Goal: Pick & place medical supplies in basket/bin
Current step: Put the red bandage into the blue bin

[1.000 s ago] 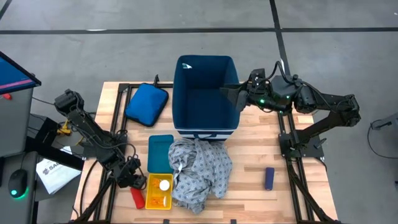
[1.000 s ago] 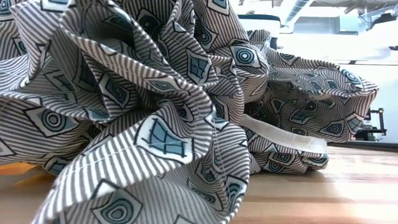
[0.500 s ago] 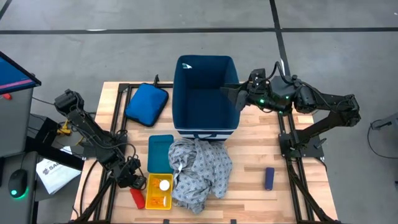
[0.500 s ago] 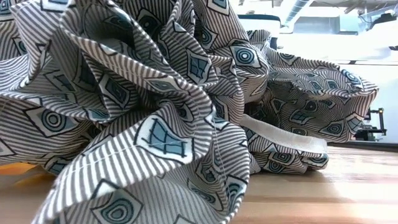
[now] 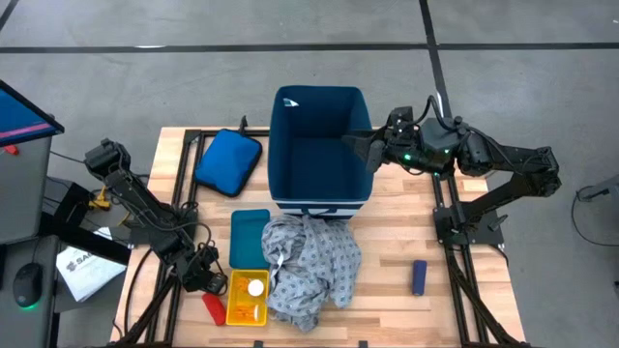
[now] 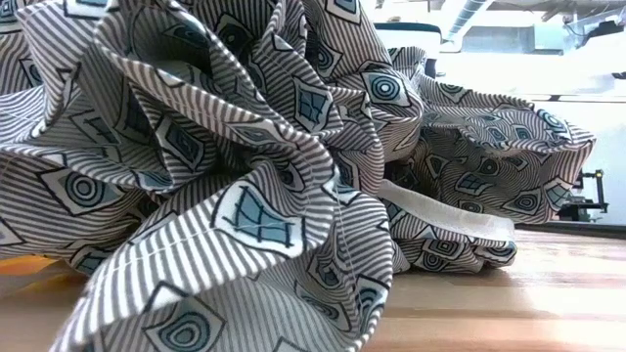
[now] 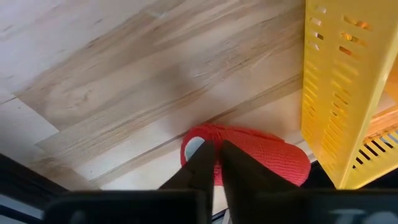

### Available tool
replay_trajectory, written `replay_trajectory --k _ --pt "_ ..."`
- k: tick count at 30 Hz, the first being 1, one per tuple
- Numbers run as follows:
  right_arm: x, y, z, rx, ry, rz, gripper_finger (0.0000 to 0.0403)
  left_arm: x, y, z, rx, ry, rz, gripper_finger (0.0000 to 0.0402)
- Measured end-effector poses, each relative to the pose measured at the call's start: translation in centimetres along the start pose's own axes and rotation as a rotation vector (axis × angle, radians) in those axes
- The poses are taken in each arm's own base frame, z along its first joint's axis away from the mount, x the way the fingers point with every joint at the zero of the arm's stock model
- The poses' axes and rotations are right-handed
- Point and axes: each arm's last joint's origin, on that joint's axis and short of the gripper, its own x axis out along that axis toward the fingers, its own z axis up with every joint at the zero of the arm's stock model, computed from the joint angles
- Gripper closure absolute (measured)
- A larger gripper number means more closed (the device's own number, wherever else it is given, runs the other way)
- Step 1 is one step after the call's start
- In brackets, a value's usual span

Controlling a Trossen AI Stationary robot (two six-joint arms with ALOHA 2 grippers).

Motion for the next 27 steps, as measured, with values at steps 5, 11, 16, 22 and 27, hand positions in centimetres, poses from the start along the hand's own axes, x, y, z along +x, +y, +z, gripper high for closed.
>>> replay_trajectory --k 5,11,16,22,27 --pt "0.0 0.0 0.0 0.0 0.0 0.0 0.0175 0.0 0.0 0.0 0.0 -0.004 -0.003 0.04" --pt "0.0 0.0 0.0 0.0 -0.001 0.0 0.0175 0.0 0.0 0.0 0.001 -0.006 -0.004 0.0401" --pt "0.0 0.0 0.0 0.001 -0.002 0.001 0.0175 -0.6 -0.1 -0.1 0.019 -0.025 -0.057 0.0401" --pt "0.0 0.0 0.0 0.002 -0.002 0.002 0.0175 -2.1 0.1 0.1 0.037 -0.054 -0.122 0.0401" --pt "0.0 0.0 0.0 0.002 -0.002 0.002 0.0175 -3.1 0.2 0.1 0.117 -0.049 -0.163 0.0401"
